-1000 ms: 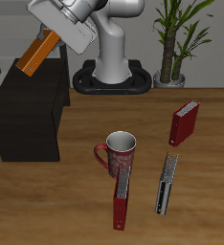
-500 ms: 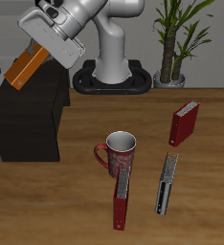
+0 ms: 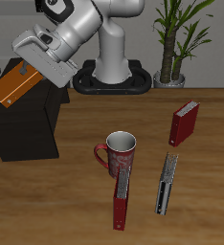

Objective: Place the orange book flat on top of the shelf

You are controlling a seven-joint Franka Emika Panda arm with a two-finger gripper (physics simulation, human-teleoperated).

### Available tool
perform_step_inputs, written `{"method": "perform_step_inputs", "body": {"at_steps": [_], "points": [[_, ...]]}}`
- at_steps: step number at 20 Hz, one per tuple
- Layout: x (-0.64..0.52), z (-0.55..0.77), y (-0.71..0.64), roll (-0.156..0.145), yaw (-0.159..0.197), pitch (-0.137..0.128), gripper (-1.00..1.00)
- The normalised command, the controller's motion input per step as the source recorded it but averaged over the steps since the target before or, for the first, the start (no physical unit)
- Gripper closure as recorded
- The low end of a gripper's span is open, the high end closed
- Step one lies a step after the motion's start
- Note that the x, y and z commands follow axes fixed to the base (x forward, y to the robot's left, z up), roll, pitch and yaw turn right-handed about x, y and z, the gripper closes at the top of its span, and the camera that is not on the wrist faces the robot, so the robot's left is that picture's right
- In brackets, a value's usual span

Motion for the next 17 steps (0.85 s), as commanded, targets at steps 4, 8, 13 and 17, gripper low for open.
{"method": "perform_step_inputs", "body": {"at_steps": [4, 8, 13, 17], "points": [[0.13, -0.50, 0.39, 0.240, -0.100, 0.254, -1.00], [-0.01, -0.06, 0.33, 0.076, -0.073, 0.065, -1.00], [-0.11, 0.12, 0.52, 0.175, -0.067, 0.049, -1.00], [-0.09, 0.03, 0.53, 0.169, -0.010, 0.009, -1.00]]}}
